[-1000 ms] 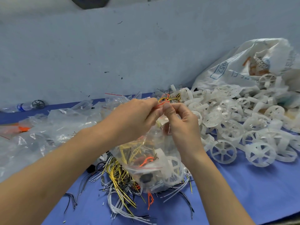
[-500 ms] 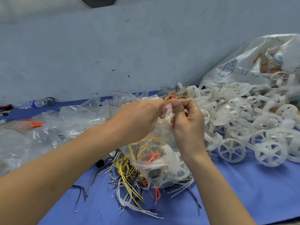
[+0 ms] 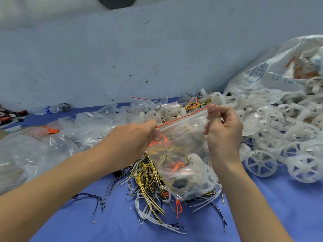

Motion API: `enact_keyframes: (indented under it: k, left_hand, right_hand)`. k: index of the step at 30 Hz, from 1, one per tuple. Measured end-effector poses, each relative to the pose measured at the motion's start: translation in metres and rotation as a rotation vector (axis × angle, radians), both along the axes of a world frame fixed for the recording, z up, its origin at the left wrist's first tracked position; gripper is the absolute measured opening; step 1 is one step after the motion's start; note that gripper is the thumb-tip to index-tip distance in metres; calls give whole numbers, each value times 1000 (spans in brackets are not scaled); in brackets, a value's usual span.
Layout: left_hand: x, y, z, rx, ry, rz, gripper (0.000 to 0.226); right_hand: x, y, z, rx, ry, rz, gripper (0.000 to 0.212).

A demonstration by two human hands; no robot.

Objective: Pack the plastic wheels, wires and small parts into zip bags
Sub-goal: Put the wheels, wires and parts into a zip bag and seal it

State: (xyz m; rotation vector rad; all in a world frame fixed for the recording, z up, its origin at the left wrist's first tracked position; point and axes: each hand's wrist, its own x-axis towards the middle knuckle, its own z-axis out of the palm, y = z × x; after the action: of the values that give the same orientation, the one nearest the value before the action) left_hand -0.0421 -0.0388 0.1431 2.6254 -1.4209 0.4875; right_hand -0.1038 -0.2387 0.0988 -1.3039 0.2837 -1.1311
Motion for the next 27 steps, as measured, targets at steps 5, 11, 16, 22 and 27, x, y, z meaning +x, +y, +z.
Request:
enact_keyframes:
  k: [5,11,16,22,27]
  left_hand:
    - [1,15,9,0,-70,29,15]
    - [5,46,52,-81,-104,86,29]
    - [32,99,93,-63,-60,147,21]
    - [82,176,131,-61,105,347,39]
    - [82,238,147,-96,242,355,32]
  right_hand:
    - [1,6,3,-8,-28,-2,21]
    - [4,29,23,-79,-82,21,18]
    - [40,71,60,-112,-119,110,16]
    - [110,140,105,-199,-56,264,18]
    - [128,188,115,-214,-80,399,18]
